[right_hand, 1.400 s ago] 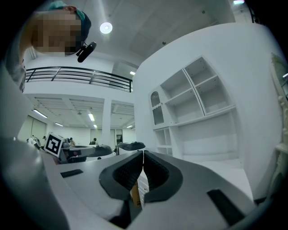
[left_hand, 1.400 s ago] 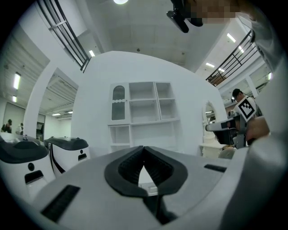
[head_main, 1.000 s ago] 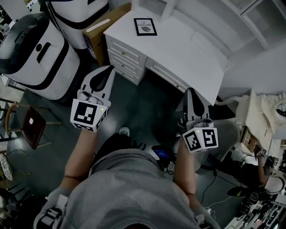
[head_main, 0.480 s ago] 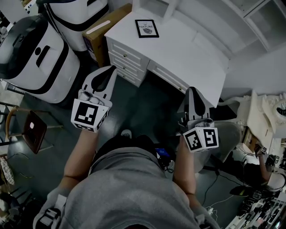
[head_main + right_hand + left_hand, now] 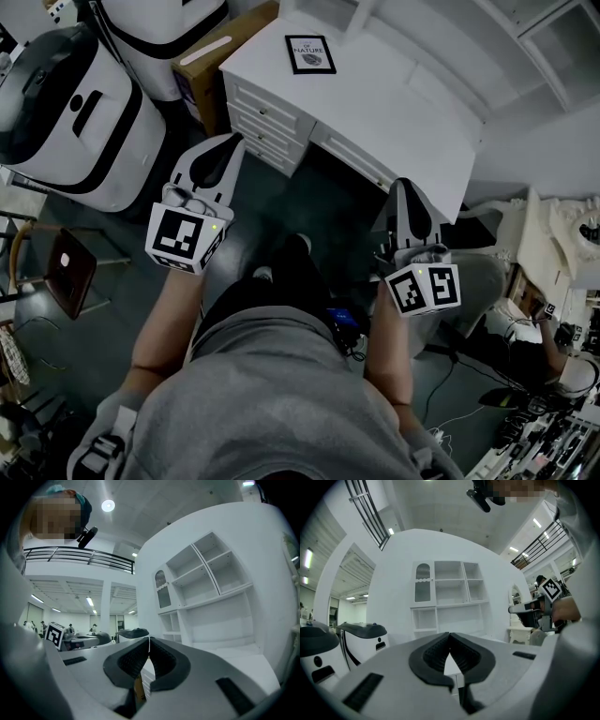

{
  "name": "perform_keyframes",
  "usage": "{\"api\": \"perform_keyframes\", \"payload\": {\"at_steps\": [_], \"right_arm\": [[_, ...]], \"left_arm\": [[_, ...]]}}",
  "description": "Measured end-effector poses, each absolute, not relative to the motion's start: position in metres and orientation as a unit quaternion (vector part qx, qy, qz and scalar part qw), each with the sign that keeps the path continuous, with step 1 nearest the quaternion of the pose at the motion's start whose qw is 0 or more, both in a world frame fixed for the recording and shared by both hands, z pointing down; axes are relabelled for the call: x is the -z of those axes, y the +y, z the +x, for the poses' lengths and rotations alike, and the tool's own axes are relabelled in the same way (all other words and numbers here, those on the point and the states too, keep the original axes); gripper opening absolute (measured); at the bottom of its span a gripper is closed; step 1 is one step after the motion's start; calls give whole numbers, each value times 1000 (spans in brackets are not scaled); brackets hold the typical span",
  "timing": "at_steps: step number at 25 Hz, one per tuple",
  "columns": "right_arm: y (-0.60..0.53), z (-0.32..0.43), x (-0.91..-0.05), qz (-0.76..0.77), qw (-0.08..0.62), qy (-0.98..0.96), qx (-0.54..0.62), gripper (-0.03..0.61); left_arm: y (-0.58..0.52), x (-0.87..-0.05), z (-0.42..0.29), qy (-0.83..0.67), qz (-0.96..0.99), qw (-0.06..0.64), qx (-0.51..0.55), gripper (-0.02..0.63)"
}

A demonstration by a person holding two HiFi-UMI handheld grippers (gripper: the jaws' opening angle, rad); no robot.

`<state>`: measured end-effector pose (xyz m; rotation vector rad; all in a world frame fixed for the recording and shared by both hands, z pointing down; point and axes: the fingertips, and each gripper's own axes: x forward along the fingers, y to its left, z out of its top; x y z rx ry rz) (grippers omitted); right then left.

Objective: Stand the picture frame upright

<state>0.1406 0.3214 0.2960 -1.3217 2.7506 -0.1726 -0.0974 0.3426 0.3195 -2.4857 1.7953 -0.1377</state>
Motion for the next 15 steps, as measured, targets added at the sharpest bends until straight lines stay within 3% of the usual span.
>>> {"api": "perform_keyframes", "payload": {"at_steps": [15], "right_arm": [[239,124,-304,-401,44,912,73,28]], "left_arm": [[275,-324,-111,607,-793,29,46,8]]}}
